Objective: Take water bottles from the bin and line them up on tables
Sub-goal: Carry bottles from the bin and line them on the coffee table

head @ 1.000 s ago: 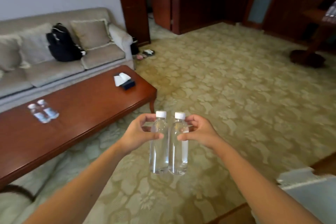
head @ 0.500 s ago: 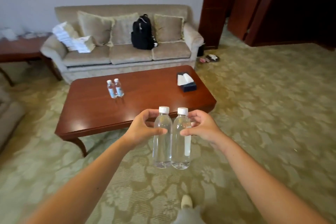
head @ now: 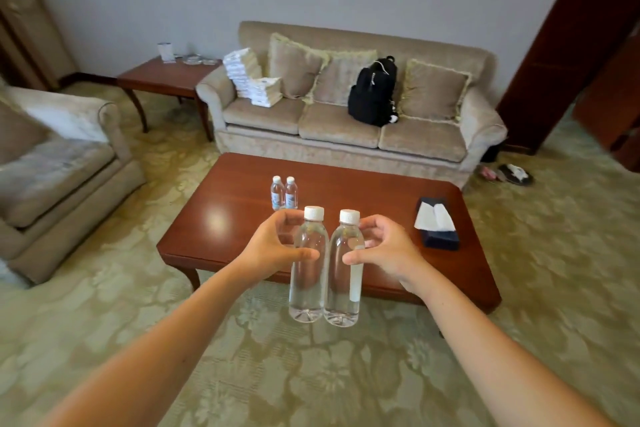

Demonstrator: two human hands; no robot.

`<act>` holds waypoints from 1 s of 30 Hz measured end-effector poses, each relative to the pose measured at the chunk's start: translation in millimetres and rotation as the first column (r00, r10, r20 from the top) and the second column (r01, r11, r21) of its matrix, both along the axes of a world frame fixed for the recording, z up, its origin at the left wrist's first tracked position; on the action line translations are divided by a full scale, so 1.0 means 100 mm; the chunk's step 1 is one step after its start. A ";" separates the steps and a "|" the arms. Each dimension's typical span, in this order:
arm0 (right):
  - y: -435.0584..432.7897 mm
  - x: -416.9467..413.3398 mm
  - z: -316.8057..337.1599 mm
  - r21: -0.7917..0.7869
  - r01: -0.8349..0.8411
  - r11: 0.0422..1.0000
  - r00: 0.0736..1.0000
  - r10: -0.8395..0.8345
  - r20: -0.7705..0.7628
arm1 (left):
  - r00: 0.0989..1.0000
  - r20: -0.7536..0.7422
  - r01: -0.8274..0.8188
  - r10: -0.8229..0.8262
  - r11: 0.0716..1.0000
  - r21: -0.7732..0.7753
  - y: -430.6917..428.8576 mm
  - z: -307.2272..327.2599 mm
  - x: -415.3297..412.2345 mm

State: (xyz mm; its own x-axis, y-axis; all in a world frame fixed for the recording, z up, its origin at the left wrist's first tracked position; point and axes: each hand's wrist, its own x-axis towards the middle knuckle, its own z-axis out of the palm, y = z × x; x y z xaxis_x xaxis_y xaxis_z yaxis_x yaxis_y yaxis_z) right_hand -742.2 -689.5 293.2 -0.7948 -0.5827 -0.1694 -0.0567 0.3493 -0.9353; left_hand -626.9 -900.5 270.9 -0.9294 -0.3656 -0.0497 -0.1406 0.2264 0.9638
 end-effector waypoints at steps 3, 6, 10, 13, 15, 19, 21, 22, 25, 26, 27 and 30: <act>-0.19 -0.43 0.04 -0.011 -0.051 0.999 0.999 0.051 0.008 | 0.999 -0.011 -0.046 0.046 0.999 -0.014 -0.12 0.04 -0.35; -0.37 -0.78 0.03 -0.011 -0.072 0.997 0.997 0.072 0.013 | 0.998 -0.015 -0.060 0.060 0.998 -0.033 -0.27 0.08 -0.65; -0.64 -1.19 -0.08 -0.019 -0.069 0.997 0.997 0.069 0.031 | 0.999 -0.001 -0.052 0.052 0.998 -0.040 -0.54 0.06 -1.06; -0.87 -1.48 -0.18 -0.015 -0.038 0.999 0.999 0.039 0.035 | 0.999 0.034 -0.026 0.028 0.998 -0.053 -0.81 -0.04 -1.40; -1.01 -1.65 -0.24 -0.010 -0.005 1.000 0.999 0.005 0.043 | 0.999 0.052 0.003 0.000 0.998 -0.058 -1.00 -0.11 -1.64; -1.31 -1.97 -0.34 -0.004 0.057 0.998 0.996 -0.056 0.071 | 0.996 0.066 0.058 -0.054 0.996 -0.068 -1.35 -0.23 -2.15; -1.43 -2.13 -0.40 -0.002 0.089 0.996 0.993 -0.089 0.075 | 0.994 0.065 0.092 -0.088 0.994 -0.056 -1.48 -0.28 -2.39; -1.48 -2.20 -0.42 0.005 0.104 0.995 0.992 -0.104 0.076 | 0.992 0.067 0.110 -0.106 0.992 -0.054 -1.53 -0.31 -2.50; -1.58 -2.46 -0.55 0.044 0.146 0.988 0.987 -0.149 0.065 | 0.989 0.072 0.136 -0.133 0.990 -0.047 -1.63 -0.43 -2.83; -1.61 -2.56 -0.60 0.053 0.160 0.986 0.985 -0.163 0.061 | 0.988 0.077 0.138 -0.134 0.989 -0.047 -1.64 -0.47 -2.93; -1.63 -2.67 -0.65 0.061 0.171 0.983 0.983 -0.175 0.059 | 0.988 0.084 0.136 -0.132 0.989 -0.048 -1.66 -0.50 -3.04; -1.71 -3.03 -0.84 0.085 0.180 0.980 0.980 -0.186 0.067 | 0.987 0.106 0.131 -0.124 0.990 -0.060 -1.68 -0.66 -3.39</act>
